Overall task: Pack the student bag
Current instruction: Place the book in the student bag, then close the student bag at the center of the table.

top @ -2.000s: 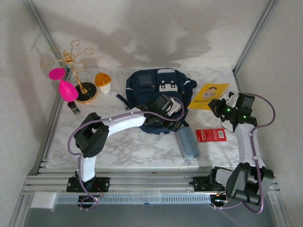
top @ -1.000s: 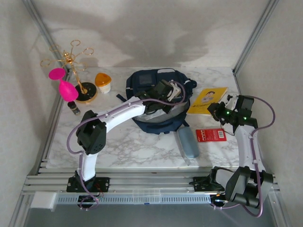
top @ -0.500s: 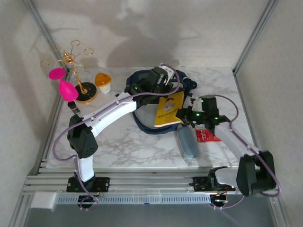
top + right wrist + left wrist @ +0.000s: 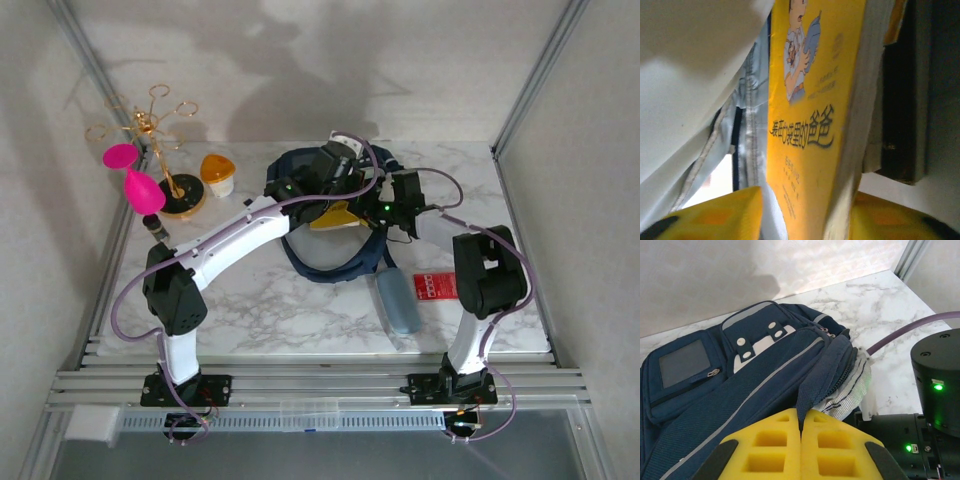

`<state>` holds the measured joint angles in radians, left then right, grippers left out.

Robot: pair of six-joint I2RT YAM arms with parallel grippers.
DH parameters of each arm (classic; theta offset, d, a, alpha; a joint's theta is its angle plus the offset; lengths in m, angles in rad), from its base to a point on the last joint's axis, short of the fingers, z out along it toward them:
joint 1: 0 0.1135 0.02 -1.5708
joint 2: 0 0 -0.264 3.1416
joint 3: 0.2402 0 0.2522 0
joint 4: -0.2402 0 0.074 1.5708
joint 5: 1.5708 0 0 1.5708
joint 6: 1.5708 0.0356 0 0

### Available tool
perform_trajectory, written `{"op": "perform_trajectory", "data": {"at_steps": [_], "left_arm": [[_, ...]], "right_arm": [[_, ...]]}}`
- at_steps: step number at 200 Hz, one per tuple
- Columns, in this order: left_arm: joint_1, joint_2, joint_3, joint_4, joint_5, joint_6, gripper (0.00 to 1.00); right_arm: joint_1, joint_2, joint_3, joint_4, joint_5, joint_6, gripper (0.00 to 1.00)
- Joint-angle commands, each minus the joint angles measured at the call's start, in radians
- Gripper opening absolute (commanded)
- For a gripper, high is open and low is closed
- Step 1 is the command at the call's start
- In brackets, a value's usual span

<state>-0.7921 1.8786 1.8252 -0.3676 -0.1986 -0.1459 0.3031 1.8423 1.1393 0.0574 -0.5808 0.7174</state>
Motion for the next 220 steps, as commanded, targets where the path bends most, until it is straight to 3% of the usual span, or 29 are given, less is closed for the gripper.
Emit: {"op": "perform_trajectory", "data": {"at_steps": [1, 27, 49, 79, 110, 135, 158, 187, 208, 220], "left_arm": [[-0.009, -0.052, 0.065, 0.117, -0.049, -0.051, 0.0], [-0.009, -0.046, 0.065, 0.126, -0.042, -0.059, 0.0], [-0.009, -0.038, 0.063, 0.131, -0.036, -0.069, 0.0], [-0.01, -0.029, 0.069, 0.132, -0.02, -0.079, 0.0], [-0.014, -0.033, 0.079, 0.101, -0.016, -0.104, 0.0], [-0.025, -0.044, 0.058, 0.097, 0.007, -0.151, 0.0], [-0.03, -0.041, 0.043, 0.075, -0.008, -0.211, 0.0], [-0.028, -0.03, 0.004, 0.088, 0.019, -0.249, 0.0], [-0.026, -0.006, 0.022, 0.061, 0.119, -0.268, 0.0], [-0.004, -0.028, 0.004, 0.038, 0.202, -0.302, 0.18]], "right_arm": [[-0.002, -0.077, -0.01, -0.137, 0.125, -0.102, 0.52], [0.027, -0.174, -0.092, -0.246, 0.258, -0.121, 0.54], [0.077, -0.206, -0.153, -0.221, 0.265, -0.087, 0.42], [0.118, -0.128, -0.15, -0.174, 0.245, -0.051, 0.16], [0.119, -0.057, -0.096, -0.113, 0.39, -0.078, 0.04], [0.105, -0.035, -0.044, -0.005, 0.436, -0.107, 0.08], [0.097, -0.021, 0.022, -0.067, 0.399, -0.149, 0.11], [0.08, -0.188, -0.138, -0.049, 0.291, -0.183, 0.17], [0.068, -0.35, -0.232, -0.146, 0.328, -0.203, 0.22], [0.039, -0.44, -0.27, -0.225, 0.366, -0.188, 0.24]]}}
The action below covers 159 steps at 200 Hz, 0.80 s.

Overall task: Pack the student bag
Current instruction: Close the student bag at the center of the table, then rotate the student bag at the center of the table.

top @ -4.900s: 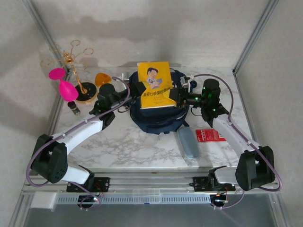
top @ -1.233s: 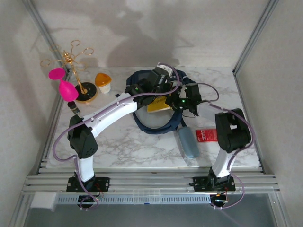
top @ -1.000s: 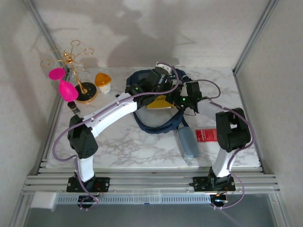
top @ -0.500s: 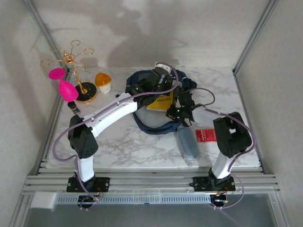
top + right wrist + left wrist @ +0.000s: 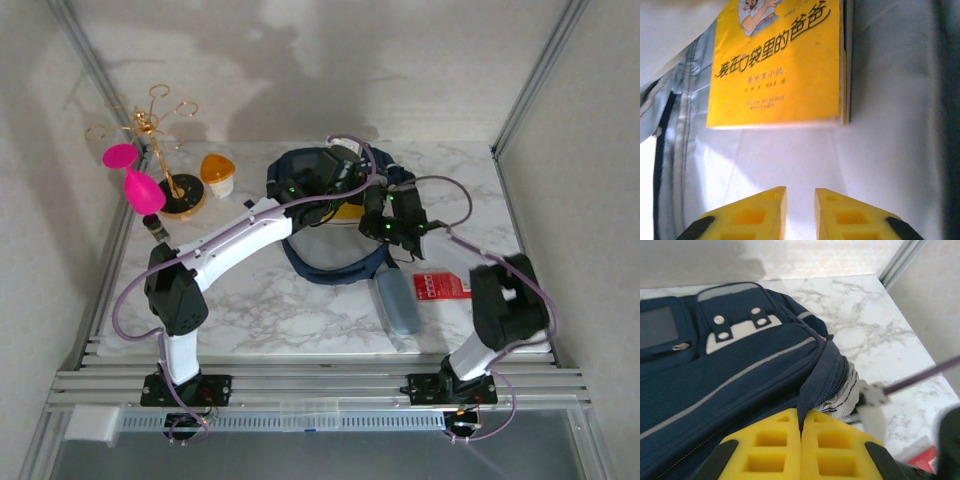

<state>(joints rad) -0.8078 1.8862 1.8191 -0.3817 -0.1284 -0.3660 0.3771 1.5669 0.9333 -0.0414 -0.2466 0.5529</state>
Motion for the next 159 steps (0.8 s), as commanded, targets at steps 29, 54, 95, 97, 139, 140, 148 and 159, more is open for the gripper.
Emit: {"op": "perform_trajectory", "data": {"at_steps": [29, 54, 95, 97, 139, 140, 148, 159], "left_arm": [[0.094, -0.235, -0.255, 0.169, 0.2, -0.142, 0.56], [0.244, -0.349, -0.505, 0.232, 0.209, -0.252, 0.63], [0.452, -0.26, -0.716, 0.377, 0.258, -0.376, 0.71], [0.459, -0.254, -0.725, 0.394, 0.264, -0.382, 0.71], [0.533, -0.043, -0.683, 0.534, 0.303, -0.419, 0.7], [0.532, -0.04, -0.682, 0.538, 0.303, -0.421, 0.7], [0.533, -0.012, -0.675, 0.568, 0.294, -0.429, 0.7], [0.539, 0.028, -0.655, 0.587, 0.278, -0.443, 0.68]], "right_arm": [[-0.124, -0.325, -0.125, -0.307, 0.117, 0.037, 0.38], [-0.136, -0.381, -0.142, -0.364, 0.152, 0.071, 0.48], [-0.104, -0.284, -0.115, -0.3, -0.056, 0.151, 0.64], [-0.101, -0.279, -0.114, -0.297, -0.058, 0.155, 0.65], [-0.068, -0.212, -0.113, -0.225, -0.122, 0.212, 0.74], [-0.067, -0.211, -0.113, -0.224, -0.122, 0.212, 0.74], [-0.067, -0.201, -0.117, -0.211, -0.117, 0.213, 0.74], [-0.067, -0.184, -0.116, -0.207, -0.106, 0.207, 0.74]]}}
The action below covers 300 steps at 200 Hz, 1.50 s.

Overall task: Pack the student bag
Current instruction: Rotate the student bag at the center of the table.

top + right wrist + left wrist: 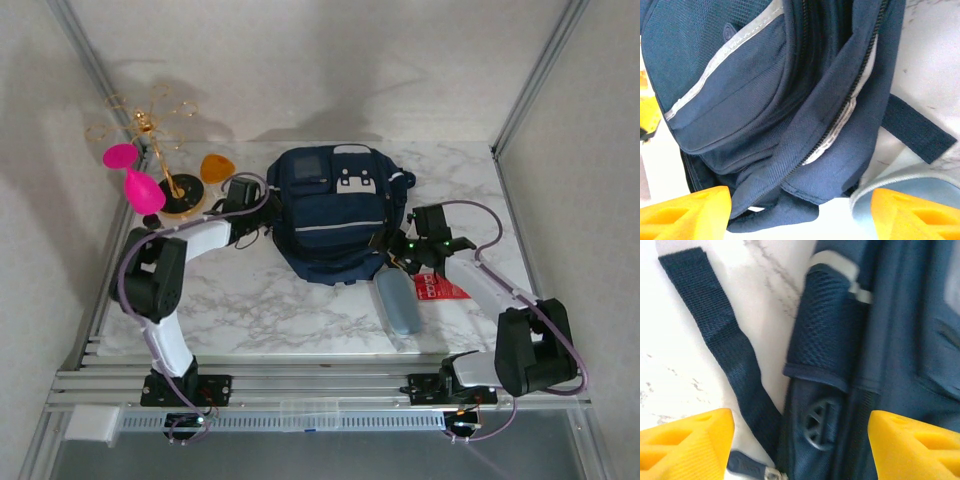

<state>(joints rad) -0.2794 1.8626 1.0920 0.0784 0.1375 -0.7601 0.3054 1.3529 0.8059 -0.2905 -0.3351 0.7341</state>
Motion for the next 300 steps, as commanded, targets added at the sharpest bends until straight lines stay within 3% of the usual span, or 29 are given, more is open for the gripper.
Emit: {"op": "perform_trajectory", "data": {"at_steps": [1, 94, 154, 187, 217, 256, 280, 300], "left_arm": [[0.011, 0.055, 0.074, 0.127, 0.011, -0.052, 0.67], [0.029, 0.254, 0.162, 0.244, 0.129, -0.142, 0.48], [0.024, 0.217, 0.095, 0.292, 0.152, -0.189, 0.0], [0.024, 0.135, 0.03, 0.283, 0.158, -0.193, 0.0], [0.014, 0.003, -0.112, 0.333, 0.148, -0.27, 0.0], [-0.076, -0.107, -0.222, 0.395, 0.107, -0.378, 0.0], [-0.125, -0.127, -0.231, 0.401, 0.04, -0.438, 0.0], [-0.149, -0.13, -0.224, 0.392, 0.01, -0.472, 0.0]], "right_arm": [[0.005, 0.032, 0.011, 0.042, -0.017, 0.025, 0.75], [-0.007, 0.097, 0.001, 0.123, -0.034, 0.014, 0.75], [-0.068, 0.255, 0.101, 0.235, -0.028, -0.047, 0.67], [-0.106, 0.373, 0.235, 0.254, -0.029, -0.099, 0.6], [-0.134, 0.523, 0.456, 0.216, 0.005, -0.17, 0.58], [-0.191, 0.655, 0.69, 0.056, 0.067, -0.227, 0.7], [-0.196, 0.592, 0.689, -0.053, 0.23, -0.278, 0.8], [-0.209, 0.489, 0.628, -0.1, 0.266, -0.275, 0.84]]}}
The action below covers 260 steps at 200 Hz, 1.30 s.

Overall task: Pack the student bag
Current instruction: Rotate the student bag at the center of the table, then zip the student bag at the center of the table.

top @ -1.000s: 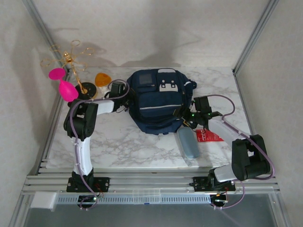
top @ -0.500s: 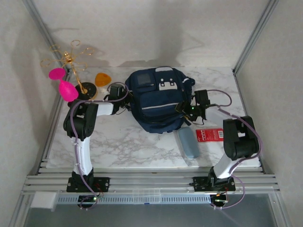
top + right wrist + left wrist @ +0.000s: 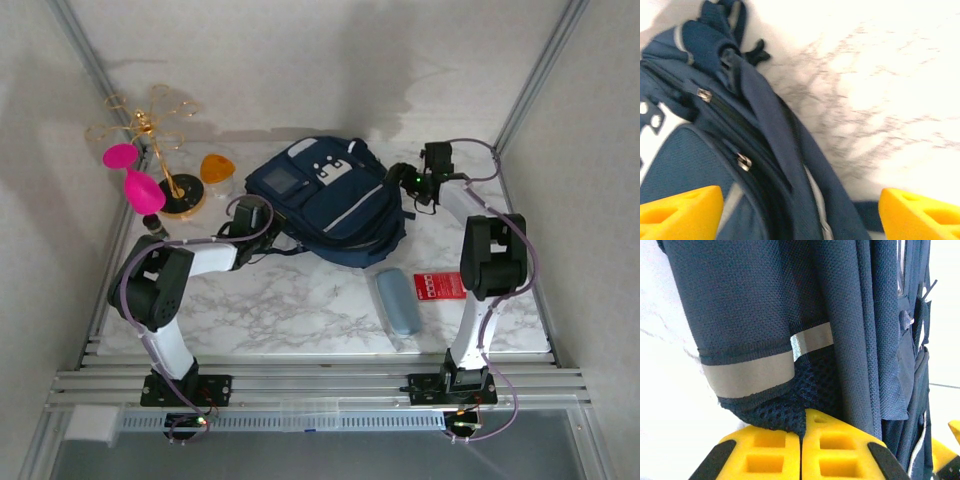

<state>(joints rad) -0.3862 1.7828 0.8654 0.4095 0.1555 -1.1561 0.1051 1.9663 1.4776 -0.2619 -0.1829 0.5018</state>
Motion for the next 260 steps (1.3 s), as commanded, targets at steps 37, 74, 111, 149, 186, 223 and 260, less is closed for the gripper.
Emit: {"op": "perform_trajectory", "data": {"at_steps": [37, 74, 111, 149, 186, 223, 260], "left_arm": [[-0.096, -0.058, 0.004, 0.045, -0.027, -0.151, 0.0], [-0.139, -0.077, 0.006, 0.01, -0.042, -0.172, 0.0], [-0.164, -0.094, -0.01, 0.049, -0.017, -0.197, 0.0], [-0.177, -0.134, -0.023, 0.059, -0.032, -0.202, 0.0], [-0.186, -0.142, -0.028, 0.068, -0.019, -0.205, 0.0], [-0.196, -0.191, -0.059, 0.024, -0.07, -0.2, 0.0], [-0.234, -0.235, -0.097, 0.031, -0.084, -0.246, 0.0]], "right_arm": [[0.15, -0.294, -0.15, -0.238, 0.143, -0.055, 0.84], [0.422, -0.477, -0.315, -0.229, 0.19, 0.016, 0.73], [0.702, -0.507, -0.391, -0.193, 0.266, 0.126, 0.6], [0.738, -0.401, -0.439, -0.008, 0.282, 0.195, 0.51], [0.74, -0.278, -0.389, 0.08, 0.364, 0.212, 0.46], [0.679, -0.221, -0.318, 0.109, 0.358, 0.123, 0.47], [0.594, -0.219, -0.3, 0.14, 0.228, -0.089, 0.48]]}}
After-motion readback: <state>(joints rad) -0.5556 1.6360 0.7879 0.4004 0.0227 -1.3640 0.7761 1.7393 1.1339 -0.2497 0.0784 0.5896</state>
